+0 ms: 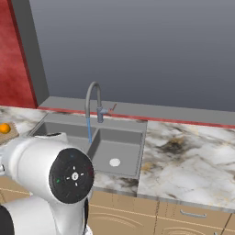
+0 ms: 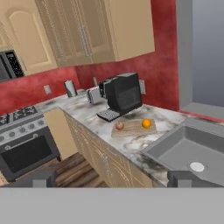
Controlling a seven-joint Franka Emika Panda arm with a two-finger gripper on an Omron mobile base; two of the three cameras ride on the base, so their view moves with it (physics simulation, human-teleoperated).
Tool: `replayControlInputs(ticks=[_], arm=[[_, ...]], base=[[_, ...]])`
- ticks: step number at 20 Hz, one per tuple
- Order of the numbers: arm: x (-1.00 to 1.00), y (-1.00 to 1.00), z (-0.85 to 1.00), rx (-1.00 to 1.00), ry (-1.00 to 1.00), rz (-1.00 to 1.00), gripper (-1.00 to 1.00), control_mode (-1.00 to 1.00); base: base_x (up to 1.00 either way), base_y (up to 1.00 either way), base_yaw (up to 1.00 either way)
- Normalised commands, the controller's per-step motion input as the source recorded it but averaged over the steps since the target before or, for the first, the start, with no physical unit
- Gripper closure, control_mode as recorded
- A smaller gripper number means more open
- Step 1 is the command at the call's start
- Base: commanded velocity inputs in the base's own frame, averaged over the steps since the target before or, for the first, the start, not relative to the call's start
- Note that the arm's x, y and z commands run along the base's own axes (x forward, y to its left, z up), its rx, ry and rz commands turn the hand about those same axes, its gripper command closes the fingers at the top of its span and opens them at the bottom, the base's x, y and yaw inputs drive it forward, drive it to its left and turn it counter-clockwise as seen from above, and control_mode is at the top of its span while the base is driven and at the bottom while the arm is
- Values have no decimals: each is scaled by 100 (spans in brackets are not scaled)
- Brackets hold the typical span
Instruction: Pick the peach, orange from the sink and place them on the cutting board to airdry. Then turn off the sink faucet.
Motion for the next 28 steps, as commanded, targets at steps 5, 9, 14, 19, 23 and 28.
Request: replayControlInputs(ticks=[5, 9, 14, 19, 23, 28], arm=[[35, -21, -25, 3, 0, 6, -100, -100], [41, -22, -26, 3, 0, 8, -100, -100], [24, -20, -25, 4, -5, 7, -100, -100], [23, -16, 0, 5, -11, 1, -100, -100], [23, -7, 13, 2, -12, 0, -100, -100], [32, -12, 3, 5, -2, 0, -100, -100]], base=[[0, 0, 0], [0, 0, 0], [0, 0, 0], [0, 0, 0], [0, 0, 0], [0, 0, 0]])
